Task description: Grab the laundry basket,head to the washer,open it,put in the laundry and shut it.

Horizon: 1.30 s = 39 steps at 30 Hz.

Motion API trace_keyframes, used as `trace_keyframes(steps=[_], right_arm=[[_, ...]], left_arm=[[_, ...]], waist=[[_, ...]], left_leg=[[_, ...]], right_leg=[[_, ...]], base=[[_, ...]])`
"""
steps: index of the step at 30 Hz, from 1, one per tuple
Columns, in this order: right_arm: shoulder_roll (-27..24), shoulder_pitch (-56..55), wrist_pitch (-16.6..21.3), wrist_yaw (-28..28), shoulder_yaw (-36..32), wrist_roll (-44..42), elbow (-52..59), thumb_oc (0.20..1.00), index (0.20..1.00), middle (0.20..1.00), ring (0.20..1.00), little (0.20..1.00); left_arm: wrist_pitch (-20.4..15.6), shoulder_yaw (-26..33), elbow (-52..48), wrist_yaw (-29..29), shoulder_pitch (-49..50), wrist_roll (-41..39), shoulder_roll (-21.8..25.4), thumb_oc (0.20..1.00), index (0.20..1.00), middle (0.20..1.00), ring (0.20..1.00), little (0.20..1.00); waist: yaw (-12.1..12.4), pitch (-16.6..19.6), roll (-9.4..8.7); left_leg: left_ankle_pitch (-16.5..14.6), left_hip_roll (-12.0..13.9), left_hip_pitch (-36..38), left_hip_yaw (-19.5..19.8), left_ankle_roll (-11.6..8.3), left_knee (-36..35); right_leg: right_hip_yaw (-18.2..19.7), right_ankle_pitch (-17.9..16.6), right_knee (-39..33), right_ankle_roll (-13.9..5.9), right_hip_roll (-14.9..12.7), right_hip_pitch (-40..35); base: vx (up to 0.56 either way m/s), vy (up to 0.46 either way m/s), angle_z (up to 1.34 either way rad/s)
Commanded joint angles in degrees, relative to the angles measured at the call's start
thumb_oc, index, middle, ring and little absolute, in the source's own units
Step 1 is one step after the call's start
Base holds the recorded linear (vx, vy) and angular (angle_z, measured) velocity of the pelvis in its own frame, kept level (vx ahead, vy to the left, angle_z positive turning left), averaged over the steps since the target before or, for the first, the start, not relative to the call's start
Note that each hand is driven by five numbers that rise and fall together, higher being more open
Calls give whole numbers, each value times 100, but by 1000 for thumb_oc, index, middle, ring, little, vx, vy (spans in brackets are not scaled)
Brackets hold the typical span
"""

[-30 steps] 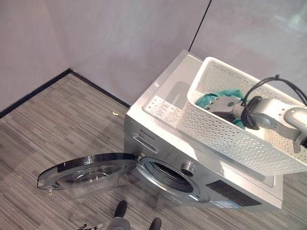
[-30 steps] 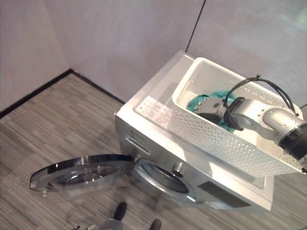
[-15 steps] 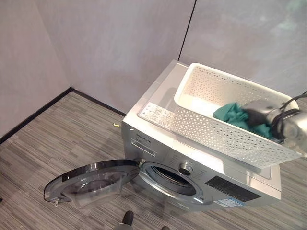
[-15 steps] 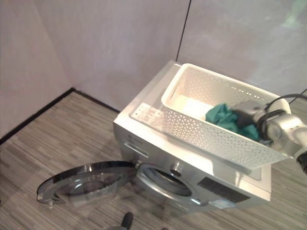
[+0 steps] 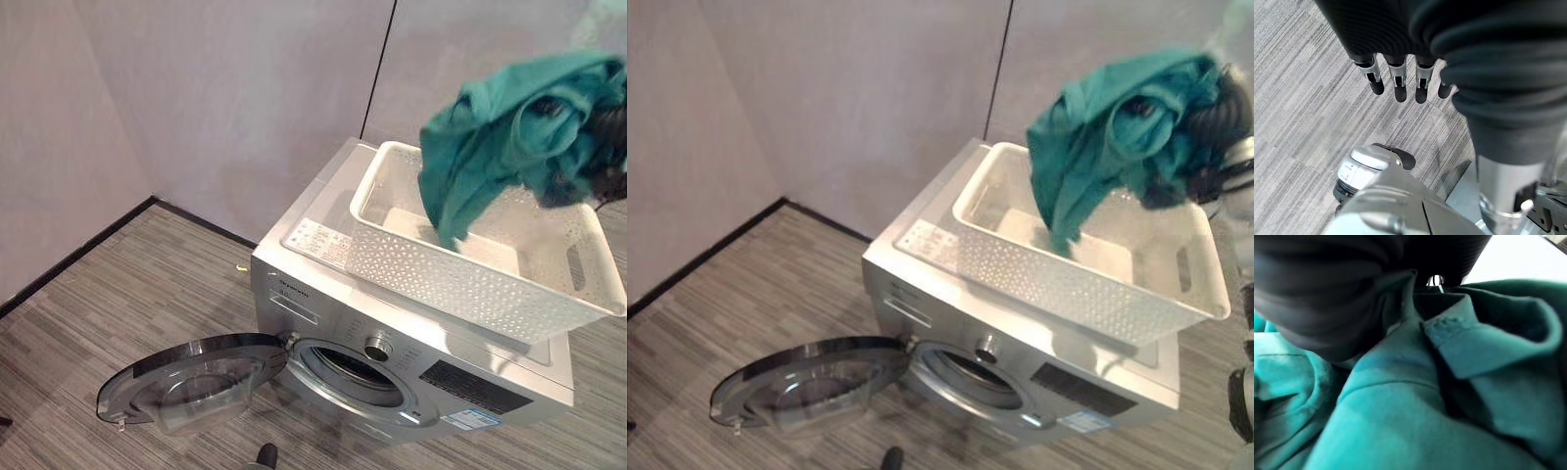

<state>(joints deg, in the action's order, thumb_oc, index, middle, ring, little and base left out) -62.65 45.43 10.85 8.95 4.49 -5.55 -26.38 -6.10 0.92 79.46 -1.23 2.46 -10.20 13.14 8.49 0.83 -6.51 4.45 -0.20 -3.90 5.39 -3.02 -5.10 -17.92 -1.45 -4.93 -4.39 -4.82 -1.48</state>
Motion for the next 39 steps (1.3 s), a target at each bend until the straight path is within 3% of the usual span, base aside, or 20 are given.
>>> trace_keyframes(steps=[1, 5, 9, 10, 12, 14, 15, 18, 21, 24, 25, 30, 31, 35, 37, 39], right_arm=[[-201, 407, 873, 1074, -882, -1201, 533, 200, 200, 200, 200, 200], [-36, -58, 1447, 1565, -1887, -1635, 1553, 200, 200, 200, 200, 200], [259, -484, 1719, 1753, -2430, -2099, 2057, 200, 200, 200, 200, 200], [760, -974, 1971, 1690, -2702, -2720, 2558, 200, 200, 200, 200, 200], [1039, -1257, 2058, 1643, -2810, -2928, 2765, 200, 200, 200, 200, 200], [1615, -1891, 2089, 1469, -2957, -3260, 3241, 200, 200, 200, 200, 200], [2189, -2422, 2116, 1201, -2869, -3678, 3690, 200, 200, 200, 200, 200], [2771, -3157, 2025, 618, -2755, -4318, 4291, 200, 200, 200, 200, 200], [3464, -4035, 1808, -163, -2371, -4756, 5202, 200, 200, 200, 200, 200], [3689, -4778, 1427, -986, -1710, -5179, 5795, 200, 200, 200, 200, 200], [3625, -5343, 1024, -1589, -1296, -5456, 6122, 200, 200, 200, 200, 200], [3270, -6209, 155, -2602, 270, -6121, 6463, 200, 200, 200, 200, 200], [3269, -6208, 157, -2607, 274, -6122, 6458, 200, 200, 200, 200, 200], [3072, -6614, -433, -2826, 1130, -6223, 5935, 200, 200, 200, 200, 200], [3072, -6614, -432, -2827, 1131, -6223, 5933, 200, 200, 200, 200, 200], [3077, -6895, -748, -2818, 1375, -6233, 5323, 200, 200, 200, 200, 200]], left_arm=[[-66, -233, 403, 268, -112, -14, 59, 1000, 1000, 1000, 1000, 1000], [-24, -236, 382, 408, -99, -48, -29, 1000, 1000, 1000, 1000, 1000], [60, -212, 421, 463, -57, -53, -78, 1000, 1000, 1000, 1000, 1000], [141, -176, 470, 532, -15, -43, -165, 1000, 1000, 1000, 1000, 1000], [167, -170, 477, 543, 6, -44, -203, 1000, 1000, 1000, 1000, 1000], [227, -120, 495, 571, 20, -12, -266, 1000, 1000, 1000, 1000, 1000], [275, -70, 511, 594, 16, 32, -303, 1000, 1000, 1000, 1000, 1000], [301, 52, 519, 567, -13, 85, -308, 1000, 1000, 1000, 1000, 1000], [272, 196, 486, 521, -40, 172, -306, 1000, 1000, 1000, 1000, 1000], [235, 240, 453, 430, -23, 229, -278, 1000, 1000, 1000, 1000, 1000], [170, 272, 420, 340, -12, 269, -248, 1000, 1000, 1000, 1000, 1000], [55, 259, 372, 185, 45, 453, -153, 1000, 1000, 1000, 1000, 1000], [55, 261, 372, 185, 48, 453, -152, 1000, 1000, 1000, 1000, 1000], [12, 262, 293, 163, 84, 588, -111, 1000, 1000, 1000, 1000, 1000], [13, 262, 293, 163, 85, 589, -111, 1000, 1000, 1000, 1000, 1000], [5, 258, 223, 125, 140, 626, -65, 1000, 1000, 1000, 1000, 1000]], waist=[[-13, 401, -153], [-120, 484, -103], [-215, 509, -57], [-335, 501, 12], [-368, 495, 30], [-466, 473, 82], [-526, 462, 104], [-639, 445, 131], [-768, 380, 213], [-810, 369, 212], [-843, 333, 215], [-819, 265, 177], [-823, 266, 176], [-736, 154, 158], [-738, 154, 158], [-691, 59, 141]], left_leg=[[-61, 101, -48, -99, -106, 10], [-67, 110, -63, -103, -108, 10], [-87, 120, -34, -154, -95, 10], [-114, 124, 10, -249, -82, 10], [-123, 127, 29, -277, -75, 10], [-138, 136, 65, -348, -65, 10], [-145, 151, 103, -416, -60, 10], [-156, 165, 149, -524, -55, 10], [-151, 178, 179, -627, -50, 10], [-134, 190, 183, -656, -53, 10], [-112, 190, 177, -657, -58, 10], [-72, 193, 153, -643, -80, 10], [-73, 193, 154, -641, -80, 10], [-59, 182, 132, -581, -80, 10], [-59, 182, 132, -579, -80, 10], [-48, 174, 102, -535, -77, 10]], right_leg=[[5, -320, -7, -353, -289, -166], [16, -324, -7, -347, -278, -137], [71, -339, -7, -346, -270, -119], [150, -363, -7, -343, -269, -105], [181, -372, -7, -340, -269, -100], [249, -380, -7, -335, -267, -94], [307, -395, -7, -328, -267, -90], [398, -420, -7, -320, -270, -78], [501, -447, -7, -311, -285, -36], [539, -454, -7, -301, -291, -22], [549, -459, -7, -297, -295, -8], [499, -464, -7, -304, -310, 1], [498, -463, -7, -304, -310, -1], [436, -459, -7, -310, -321, -4], [434, -458, -7, -310, -321, -5], [389, -452, -7, -309, -322, -5]], base=[[0, 0, 0], [0, 0, 0], [-2, 1, -5], [-6, 2, -24], [-7, 1, -27], [-13, -6, -32], [-10, -9, -30], [-16, -5, -24], [-25, -6, -19], [-22, -13, -14], [-39, -16, -2], [-9, -6, 1], [0, 0, 0], [-11, 0, 7], [-10, 2, 13], [-9, -4, 8]])
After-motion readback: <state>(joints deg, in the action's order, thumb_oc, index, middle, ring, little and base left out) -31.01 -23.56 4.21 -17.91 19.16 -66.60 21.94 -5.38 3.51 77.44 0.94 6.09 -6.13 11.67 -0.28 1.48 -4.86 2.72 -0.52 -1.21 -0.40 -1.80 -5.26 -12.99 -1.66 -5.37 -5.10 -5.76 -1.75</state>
